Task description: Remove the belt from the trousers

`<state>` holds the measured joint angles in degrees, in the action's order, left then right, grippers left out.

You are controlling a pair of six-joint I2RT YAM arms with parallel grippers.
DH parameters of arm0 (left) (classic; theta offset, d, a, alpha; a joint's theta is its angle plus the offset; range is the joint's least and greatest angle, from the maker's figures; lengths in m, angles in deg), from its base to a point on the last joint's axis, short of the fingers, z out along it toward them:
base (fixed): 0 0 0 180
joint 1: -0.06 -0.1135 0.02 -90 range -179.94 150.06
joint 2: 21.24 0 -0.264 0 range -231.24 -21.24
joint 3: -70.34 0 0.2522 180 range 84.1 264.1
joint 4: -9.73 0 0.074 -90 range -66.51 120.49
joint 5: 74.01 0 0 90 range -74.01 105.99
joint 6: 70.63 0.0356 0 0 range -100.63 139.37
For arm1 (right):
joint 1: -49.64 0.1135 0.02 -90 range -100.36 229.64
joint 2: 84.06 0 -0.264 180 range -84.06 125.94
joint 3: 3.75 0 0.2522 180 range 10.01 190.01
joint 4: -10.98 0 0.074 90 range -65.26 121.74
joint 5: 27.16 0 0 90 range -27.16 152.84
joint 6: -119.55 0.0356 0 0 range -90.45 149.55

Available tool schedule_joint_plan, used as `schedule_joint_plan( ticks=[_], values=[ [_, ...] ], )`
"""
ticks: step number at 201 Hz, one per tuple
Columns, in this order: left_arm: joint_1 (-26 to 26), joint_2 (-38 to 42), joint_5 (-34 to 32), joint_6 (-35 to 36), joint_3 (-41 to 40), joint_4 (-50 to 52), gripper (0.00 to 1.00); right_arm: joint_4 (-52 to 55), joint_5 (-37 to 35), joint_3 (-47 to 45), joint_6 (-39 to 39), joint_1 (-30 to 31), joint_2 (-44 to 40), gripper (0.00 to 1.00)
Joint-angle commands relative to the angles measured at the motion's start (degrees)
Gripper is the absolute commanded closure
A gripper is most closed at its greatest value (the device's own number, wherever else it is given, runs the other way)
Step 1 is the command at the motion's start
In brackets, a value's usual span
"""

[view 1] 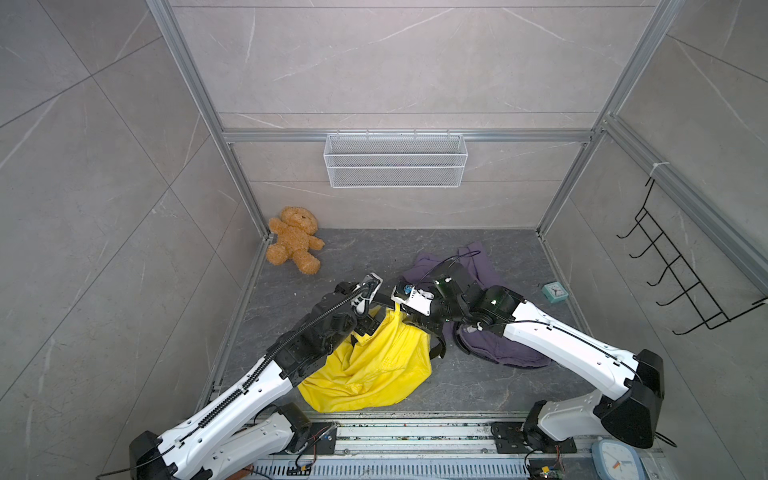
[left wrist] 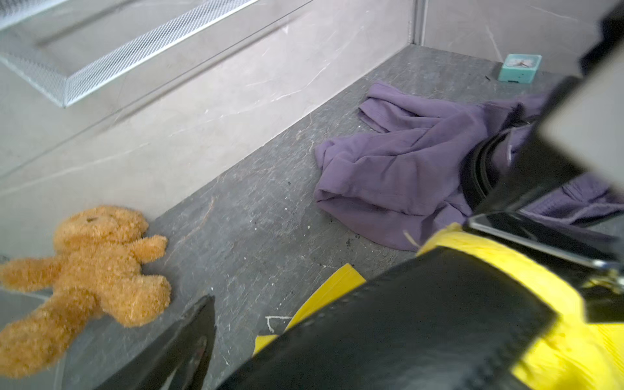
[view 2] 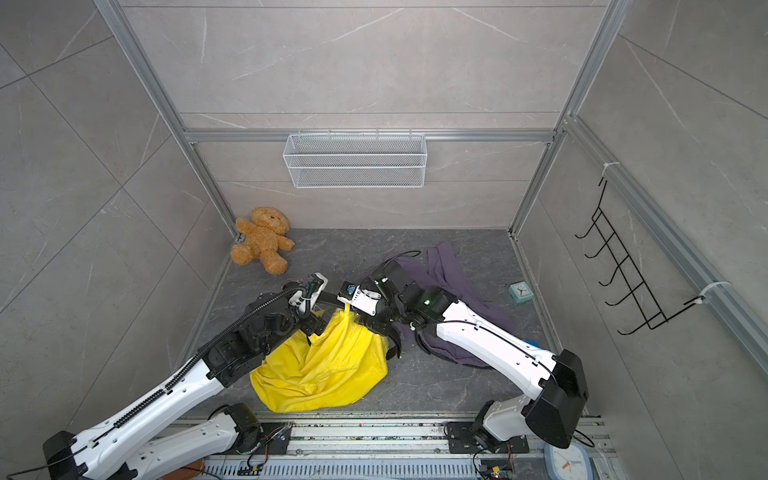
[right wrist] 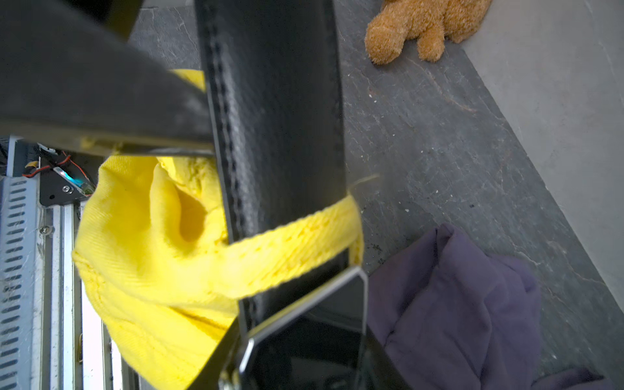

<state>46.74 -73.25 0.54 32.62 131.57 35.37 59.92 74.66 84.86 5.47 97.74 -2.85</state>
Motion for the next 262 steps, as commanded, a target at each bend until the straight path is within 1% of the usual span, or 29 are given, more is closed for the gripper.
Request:
schedule_joint_plan(
  ticks=[1,12,26,51,73,100,104,114,120,136,146,169,188,222,262],
  values=[
    [3.12,-0.26,-2.51,7.36,1.13,-3.28,0.26,1.5,0.44,3.73,0.27,0.18,-0.15,0.78],
    [4.31,0.51,-3.23,8.25,0.19,-4.35,0.32,3.02,0.87,5.05,0.62,0.03,0.77,0.78],
    [4.82,1.57,-3.76,8.7,-0.81,-5.65,0.32,6.02,1.99,7.12,0.46,-0.16,2.29,0.78],
    [5.43,2.66,-3.37,10.83,-1.91,-6.9,0.33,7.09,4.28,8.02,0.61,-0.52,2.8,0.78],
    [5.62,2.09,-3.32,13.31,-2.21,-6.1,0.58,8.86,5.15,9.92,0.44,-1.12,3.59,0.78],
    [5.62,2.99,-1.49,13.25,-3.24,-6.91,0.79,10.47,6.41,11.16,0.61,-2.04,4.65,0.77],
    [5.63,3.08,-1.21,13.02,-3.21,-6.81,0.83,10.52,6.66,10.88,0.6,-2.11,4.74,0.76],
    [5.66,3.22,-0.69,12.47,-3.08,-6.53,1.0,10.0,7.6,10.31,0.48,-2.26,4.54,0.73],
    [5.69,3.2,-0.56,12.13,-3.0,-6.34,1.0,9.03,8.44,9.35,0.37,-2.43,4.07,0.7],
    [5.62,3.73,0.81,10.7,-2.65,-5.17,1.0,5.18,9.67,6.19,-0.13,-2.48,2.19,0.55],
    [5.63,4.06,1.27,9.27,-2.38,-4.61,1.0,2.31,10.08,4.1,0.11,-2.32,1.0,0.44],
    [5.63,6.1,1.56,5.77,-2.91,-5.04,1.0,-3.68,12.08,0.81,0.91,-2.24,-0.69,0.34],
    [5.64,7.46,1.55,3.47,-3.58,-5.74,1.0,-6.99,13.15,-0.24,1.93,-2.05,-0.32,0.31],
    [5.62,8.52,0.85,2.26,-3.96,-5.53,1.0,-10.33,14.26,-1.78,2.75,-1.64,0.61,0.31],
    [5.55,9.1,-0.7,1.01,-4.61,-6.28,1.0,-17.79,15.99,-5.09,7.34,-1.21,0.64,0.31]
  ],
)
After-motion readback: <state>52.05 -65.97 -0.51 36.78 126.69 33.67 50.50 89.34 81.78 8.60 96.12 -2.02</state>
